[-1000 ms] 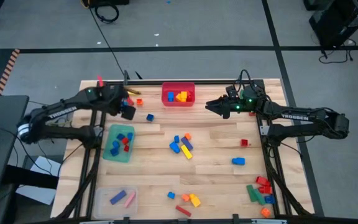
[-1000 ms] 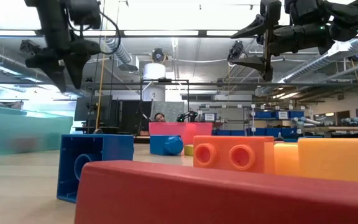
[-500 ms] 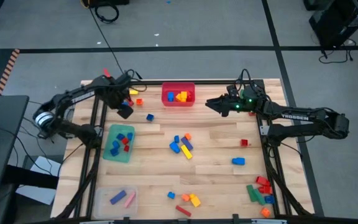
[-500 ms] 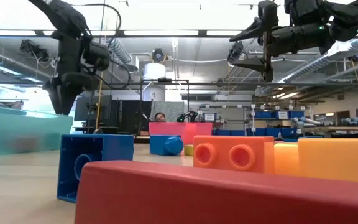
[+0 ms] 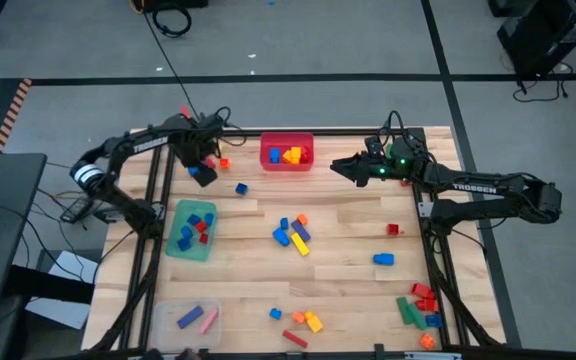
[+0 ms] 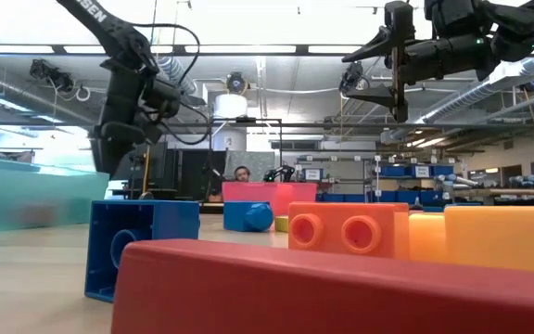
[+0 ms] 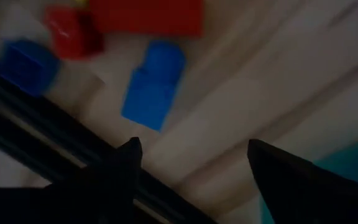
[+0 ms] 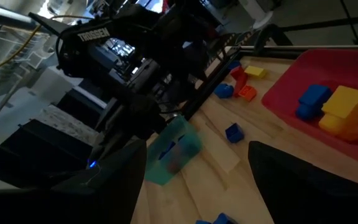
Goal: Sort blocks by size
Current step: Put the blue 1 studded building block into the red bin
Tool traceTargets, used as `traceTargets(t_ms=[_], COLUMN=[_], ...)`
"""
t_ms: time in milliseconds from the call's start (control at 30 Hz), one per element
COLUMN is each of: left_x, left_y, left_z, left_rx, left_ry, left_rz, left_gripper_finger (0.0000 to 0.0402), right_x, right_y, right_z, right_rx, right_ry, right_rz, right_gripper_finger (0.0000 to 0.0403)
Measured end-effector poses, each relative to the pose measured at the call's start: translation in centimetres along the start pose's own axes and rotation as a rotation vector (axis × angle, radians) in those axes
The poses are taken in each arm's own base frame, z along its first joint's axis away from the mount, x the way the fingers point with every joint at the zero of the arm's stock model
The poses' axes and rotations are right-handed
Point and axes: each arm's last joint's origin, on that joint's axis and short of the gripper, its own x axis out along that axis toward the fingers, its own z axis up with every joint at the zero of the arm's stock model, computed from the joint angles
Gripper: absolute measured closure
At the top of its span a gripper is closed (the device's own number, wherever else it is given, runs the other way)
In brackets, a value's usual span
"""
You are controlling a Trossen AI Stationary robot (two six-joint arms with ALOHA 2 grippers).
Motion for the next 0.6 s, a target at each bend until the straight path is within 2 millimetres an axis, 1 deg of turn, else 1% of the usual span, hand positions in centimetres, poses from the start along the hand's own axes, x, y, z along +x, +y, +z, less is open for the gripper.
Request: traceTargets(t_ms=[100,200,600], left_x=[-0.2,0.3,4.6], left_y=[0.3,0.3,1.3], left_z=[0.5,0.8,2.2], left_rx=[0.017,0.056,0.128], left_ry=[-0.001,0.026,0.206], left_rz=[0.058,0.067,0.033], left_gripper_finger=[0.0080,0.0074,0.0078], right_x=[0.0,0.0,0.0], right_y=[0.0,0.0,-0.1], right_z=[0.0,0.0,0.1], right_rx=[0.000,0.000,0.000], right_ry=[0.000,0.000,-0.020], right_rz=[0.000,0.000,-0.019], right_gripper_finger=[0.0108,0.0108,0.0108])
